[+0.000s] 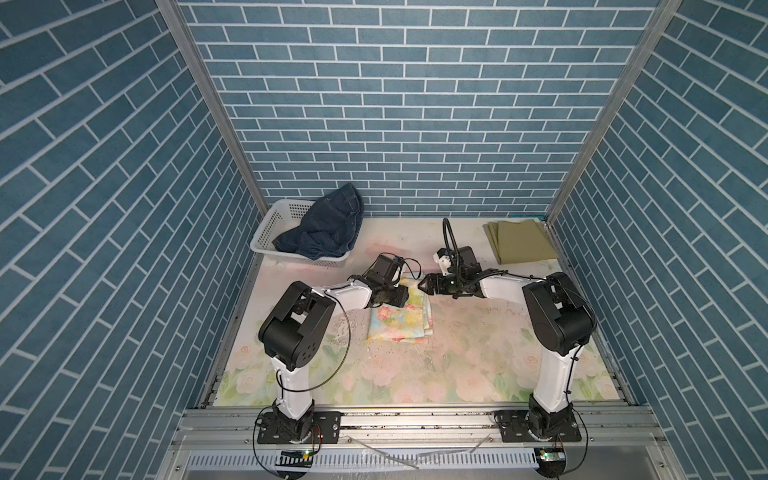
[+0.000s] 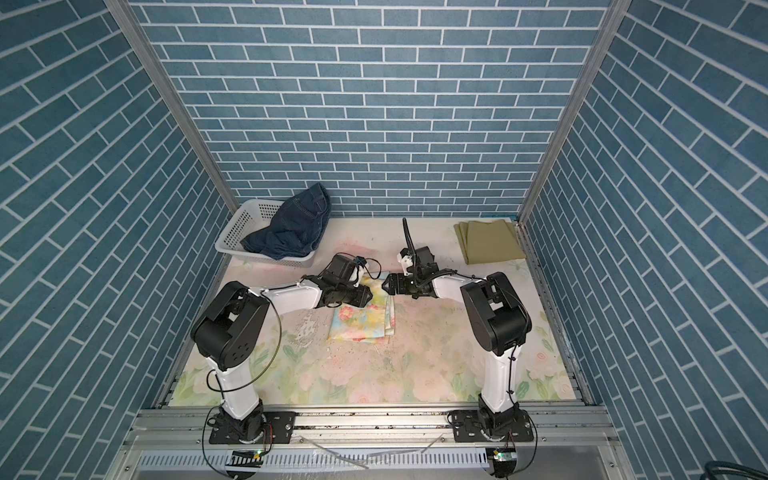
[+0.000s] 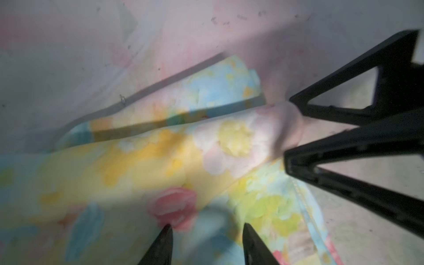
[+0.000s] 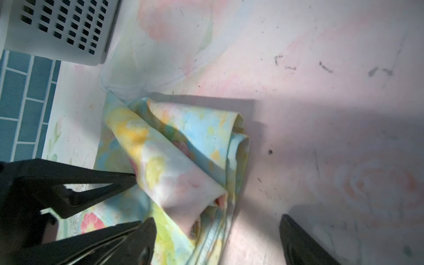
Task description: Fold and stack the skirts
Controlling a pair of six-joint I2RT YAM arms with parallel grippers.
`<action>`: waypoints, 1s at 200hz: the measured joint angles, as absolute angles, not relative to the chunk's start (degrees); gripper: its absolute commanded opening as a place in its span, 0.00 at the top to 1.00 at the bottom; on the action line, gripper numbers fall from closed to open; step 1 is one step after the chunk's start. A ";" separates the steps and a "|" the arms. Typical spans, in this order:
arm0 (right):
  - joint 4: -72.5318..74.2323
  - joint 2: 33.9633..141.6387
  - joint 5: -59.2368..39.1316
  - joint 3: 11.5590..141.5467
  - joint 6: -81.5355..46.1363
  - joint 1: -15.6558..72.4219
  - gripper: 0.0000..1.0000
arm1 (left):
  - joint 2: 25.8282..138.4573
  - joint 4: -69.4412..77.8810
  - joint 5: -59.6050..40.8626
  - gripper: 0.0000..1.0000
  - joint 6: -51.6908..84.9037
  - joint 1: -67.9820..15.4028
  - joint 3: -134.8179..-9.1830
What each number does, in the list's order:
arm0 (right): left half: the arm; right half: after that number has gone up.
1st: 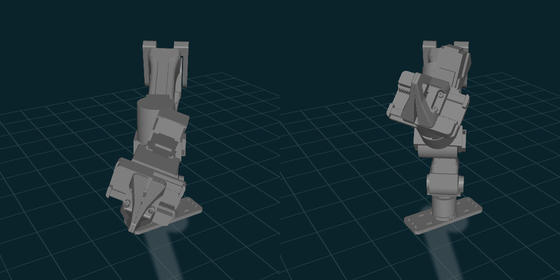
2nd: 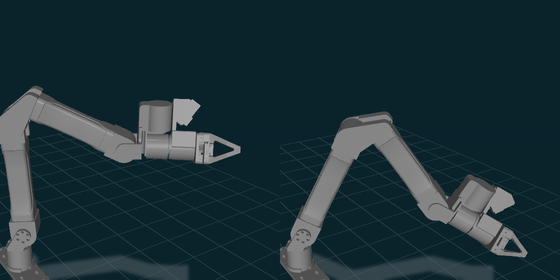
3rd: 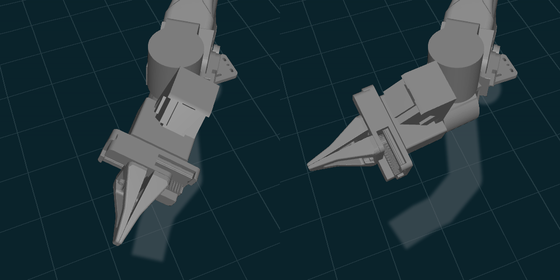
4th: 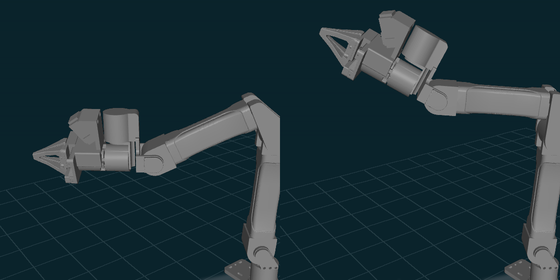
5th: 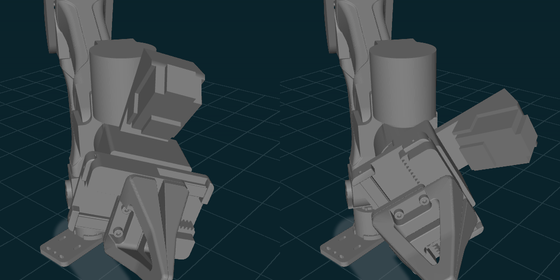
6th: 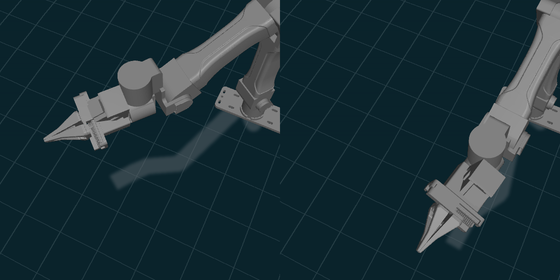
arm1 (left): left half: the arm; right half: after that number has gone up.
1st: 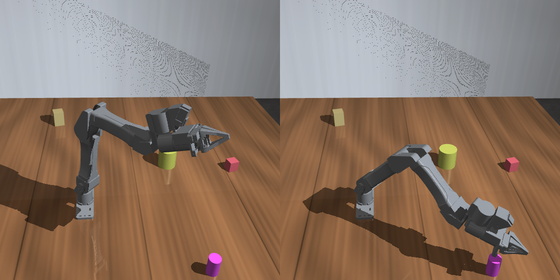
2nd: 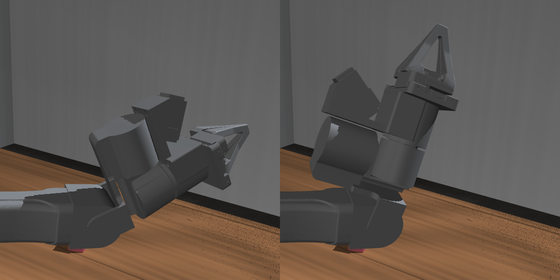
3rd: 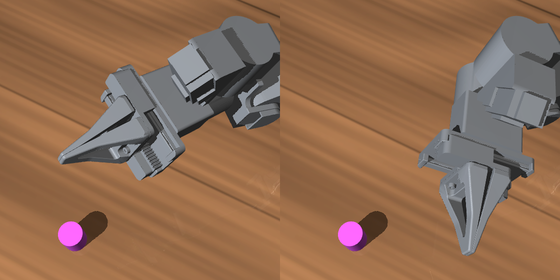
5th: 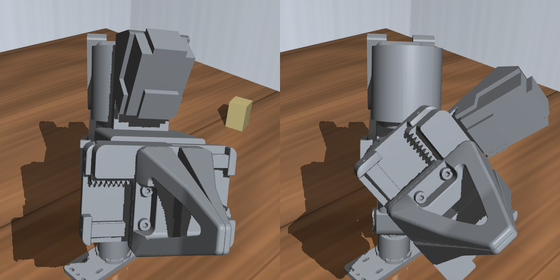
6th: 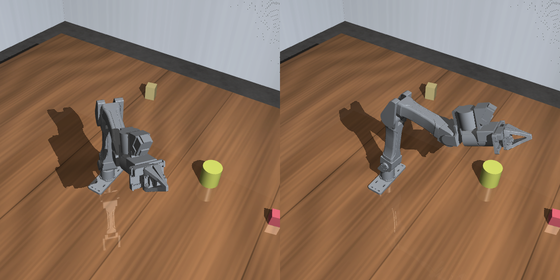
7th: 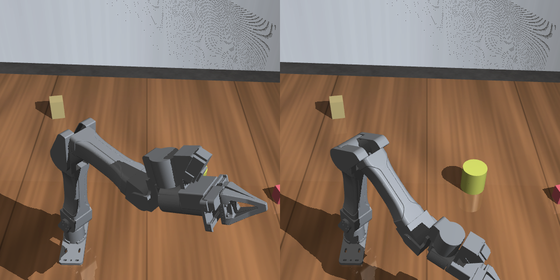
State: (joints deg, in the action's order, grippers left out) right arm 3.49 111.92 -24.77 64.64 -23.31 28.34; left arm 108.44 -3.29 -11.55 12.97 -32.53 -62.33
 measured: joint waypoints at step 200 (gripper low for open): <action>10.13 118.26 -23.42 68.42 -24.10 31.92 0.50 | 111.13 -1.41 -11.84 0.59 13.74 -32.51 -64.95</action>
State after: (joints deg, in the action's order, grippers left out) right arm 10.13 118.26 -23.42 68.42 -24.10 31.92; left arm 111.13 -1.41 -11.84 13.74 -32.51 -64.95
